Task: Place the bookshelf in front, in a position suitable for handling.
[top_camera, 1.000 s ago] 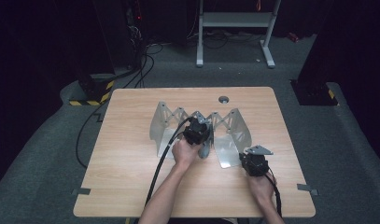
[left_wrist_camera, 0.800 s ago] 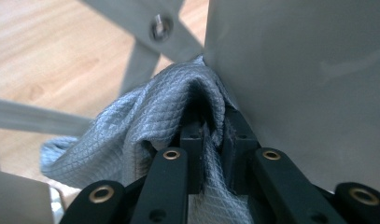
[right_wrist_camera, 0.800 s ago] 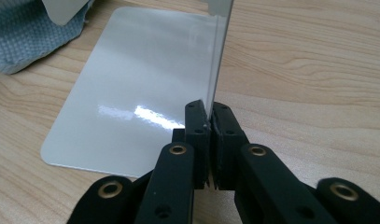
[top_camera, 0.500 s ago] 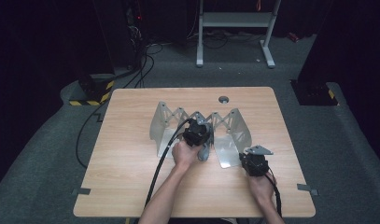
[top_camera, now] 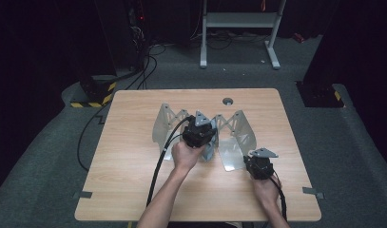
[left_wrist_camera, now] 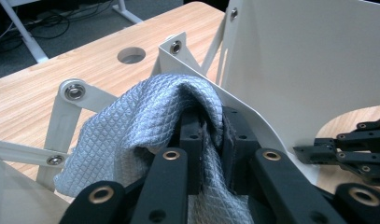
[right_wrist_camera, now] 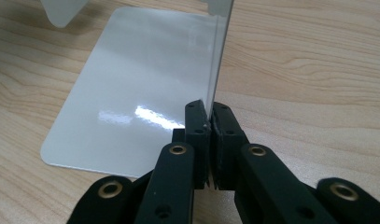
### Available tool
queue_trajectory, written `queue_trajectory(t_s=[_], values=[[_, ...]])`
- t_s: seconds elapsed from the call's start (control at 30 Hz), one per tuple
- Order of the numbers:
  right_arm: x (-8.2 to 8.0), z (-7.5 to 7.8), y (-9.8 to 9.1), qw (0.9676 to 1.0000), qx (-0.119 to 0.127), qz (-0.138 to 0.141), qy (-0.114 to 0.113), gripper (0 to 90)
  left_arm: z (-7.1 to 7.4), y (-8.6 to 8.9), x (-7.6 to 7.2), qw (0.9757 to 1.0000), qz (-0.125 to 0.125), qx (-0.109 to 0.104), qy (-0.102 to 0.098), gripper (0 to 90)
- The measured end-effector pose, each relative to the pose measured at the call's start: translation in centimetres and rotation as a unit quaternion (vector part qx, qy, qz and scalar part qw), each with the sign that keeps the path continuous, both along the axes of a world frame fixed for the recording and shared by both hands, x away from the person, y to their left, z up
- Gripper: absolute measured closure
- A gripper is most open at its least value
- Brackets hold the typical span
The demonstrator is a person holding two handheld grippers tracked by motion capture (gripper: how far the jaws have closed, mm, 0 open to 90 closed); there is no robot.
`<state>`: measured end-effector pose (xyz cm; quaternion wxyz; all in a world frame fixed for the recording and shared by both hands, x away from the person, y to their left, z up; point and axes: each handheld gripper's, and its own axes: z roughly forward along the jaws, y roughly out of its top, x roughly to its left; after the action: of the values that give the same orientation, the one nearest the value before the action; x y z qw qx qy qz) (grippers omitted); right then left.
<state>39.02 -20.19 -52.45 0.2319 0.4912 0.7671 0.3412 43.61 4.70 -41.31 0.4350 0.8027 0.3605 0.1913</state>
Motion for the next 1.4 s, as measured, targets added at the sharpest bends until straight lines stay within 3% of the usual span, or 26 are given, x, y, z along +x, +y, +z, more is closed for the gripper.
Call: queue_trajectory(t_s=[0.17,0.43,0.53,0.73,0.97,1.13,1.23,1.4], values=[[0.0,0.0,0.0,1.0000,0.000,0.000,0.000,87.4,-1.4,-0.2,0.3,0.9998,0.000,0.007,0.019,80.2],[0.0,0.0,0.0,1.0000,0.000,0.000,0.000,87.3,-5.1,-0.6,1.7,0.9971,0.009,0.025,0.072,80.2],[0.0,0.0,0.0,1.0000,0.000,0.000,0.000,87.4,-5.6,-0.5,1.7,0.9966,0.008,0.028,0.078,80.2],[0.0,0.0,0.0,1.0000,0.001,0.000,0.000,87.3,-3.9,-0.2,1.1,0.9981,0.002,0.016,0.059,80.2],[0.0,0.0,0.0,1.0000,-0.001,0.001,-0.001,87.3,-0.4,0.2,-0.1,0.9998,-0.010,0.001,0.017,80.2],[0.0,0.0,0.0,1.0000,-0.002,0.000,-0.001,87.3,1.7,0.6,-1.3,0.9996,-0.024,-0.015,-0.006,80.2],[0.0,0.0,0.1,1.0000,-0.002,0.000,-0.001,87.3,1.9,0.5,-2.0,0.9993,-0.032,-0.013,-0.010,80.1],[0.0,0.0,0.1,1.0000,-0.002,0.000,-0.001,87.3,0.5,0.1,-2.3,0.9993,-0.038,-0.003,0.005,80.1]])
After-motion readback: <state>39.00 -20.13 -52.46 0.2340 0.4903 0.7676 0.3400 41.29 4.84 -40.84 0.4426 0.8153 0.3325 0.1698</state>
